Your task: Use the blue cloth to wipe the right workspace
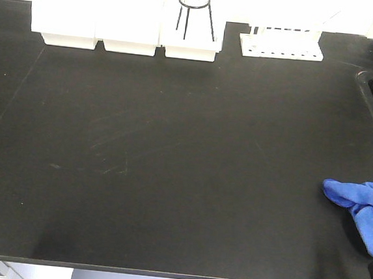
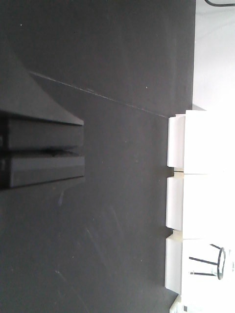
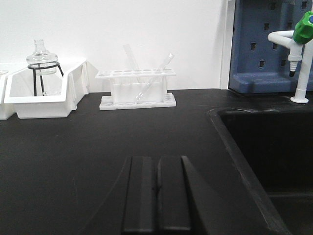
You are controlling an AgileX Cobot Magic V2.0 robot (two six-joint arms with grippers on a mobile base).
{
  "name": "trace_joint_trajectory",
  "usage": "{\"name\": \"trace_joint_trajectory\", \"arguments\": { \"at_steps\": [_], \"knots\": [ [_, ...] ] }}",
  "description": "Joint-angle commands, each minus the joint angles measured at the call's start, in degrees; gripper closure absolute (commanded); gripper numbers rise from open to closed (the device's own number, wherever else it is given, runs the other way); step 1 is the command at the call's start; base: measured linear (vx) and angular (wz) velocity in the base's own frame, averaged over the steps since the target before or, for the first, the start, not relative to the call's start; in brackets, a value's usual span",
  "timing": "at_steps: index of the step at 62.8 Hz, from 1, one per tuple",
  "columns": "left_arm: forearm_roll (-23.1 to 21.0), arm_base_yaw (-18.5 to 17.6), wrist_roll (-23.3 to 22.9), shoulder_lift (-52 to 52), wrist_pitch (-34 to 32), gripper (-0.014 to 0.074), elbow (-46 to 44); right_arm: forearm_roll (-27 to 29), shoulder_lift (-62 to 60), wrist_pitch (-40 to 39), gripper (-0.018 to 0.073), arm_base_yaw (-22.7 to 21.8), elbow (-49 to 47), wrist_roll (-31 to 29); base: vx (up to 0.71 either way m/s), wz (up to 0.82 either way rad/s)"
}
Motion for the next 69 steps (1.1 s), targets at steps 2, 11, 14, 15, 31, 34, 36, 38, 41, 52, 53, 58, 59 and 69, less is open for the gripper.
{"name": "trace_joint_trajectory", "arguments": {
  "at_steps": [2,11,14,15,31,34,36,38,41,52,53,58,59,69],
  "knots": [
    [0.06,-0.25,-0.49,-0.92,-4.53,0.0602,1.74,-0.62,-0.49,-5.05,0.0567,-0.01,1.17,0.0,0.0,0.0],
    [0.06,-0.25,-0.49,-0.92,-4.53,0.0602,1.74,-0.62,-0.49,-5.05,0.0567,-0.01,1.17,0.0,0.0,0.0],
    [0.06,-0.25,-0.49,-0.92,-4.53,0.0602,1.74,-0.62,-0.49,-5.05,0.0567,-0.01,1.17,0.0,0.0,0.0],
    [0.06,-0.25,-0.49,-0.92,-4.53,0.0602,1.74,-0.62,-0.49,-5.05,0.0567,-0.01,1.17,0.0,0.0,0.0],
    [0.06,-0.25,-0.49,-0.92,-4.53,0.0602,1.74,-0.62,-0.48,-8.8,0.0567,-0.01,1.17,-1.0,0.0,0.0],
    [0.06,-0.25,-0.49,-0.92,-4.53,0.0602,1.74,-0.62,-0.48,-13.19,0.0567,-0.01,1.02,-2.02,0.0,0.0],
    [0.06,-0.25,-0.49,-0.92,-4.53,0.0602,1.74,-0.62,-0.48,-17.05,0.0567,-0.01,0.79,-1.88,0.0,0.0],
    [0.06,-0.25,-0.49,-0.92,-4.53,0.0602,1.74,-0.56,-0.48,-19.85,0.0567,-0.01,0.31,-1.32,0.0,0.0],
    [0.06,-0.25,-0.49,-0.92,-4.53,0.0602,1.74,-0.45,-0.48,-22.95,0.0567,-0.01,-1.83,-0.48,0.0,0.0],
    [0.06,-0.25,-0.49,-0.92,-4.53,0.0602,1.74,-0.22,3.15,-10.7,0.0567,-0.01,-17.71,2.02,0.0,0.0],
    [0.06,-0.25,-0.49,-0.92,-4.53,0.0602,1.74,-0.28,4.02,-8.63,0.0567,-0.01,-20.15,1.44,0.0,0.0],
    [0.06,-0.25,-0.49,-0.92,-4.53,0.0602,1.74,-1.41,11.6,6.33,0.0567,-0.01,-30.18,-1.07,0.0,0.0],
    [0.06,-0.25,-0.49,-0.92,-4.53,0.0602,1.74,-1.85,12.94,8.7,0.0567,-0.01,-31.79,-1.39,0.0,0.0],
    [0.06,-0.25,-0.49,-0.92,-4.53,0.0602,1.74,-1.85,26.95,27.68,0.0567,-0.01,-46.99,-2.0,0.0,0.0]
  ]
}}
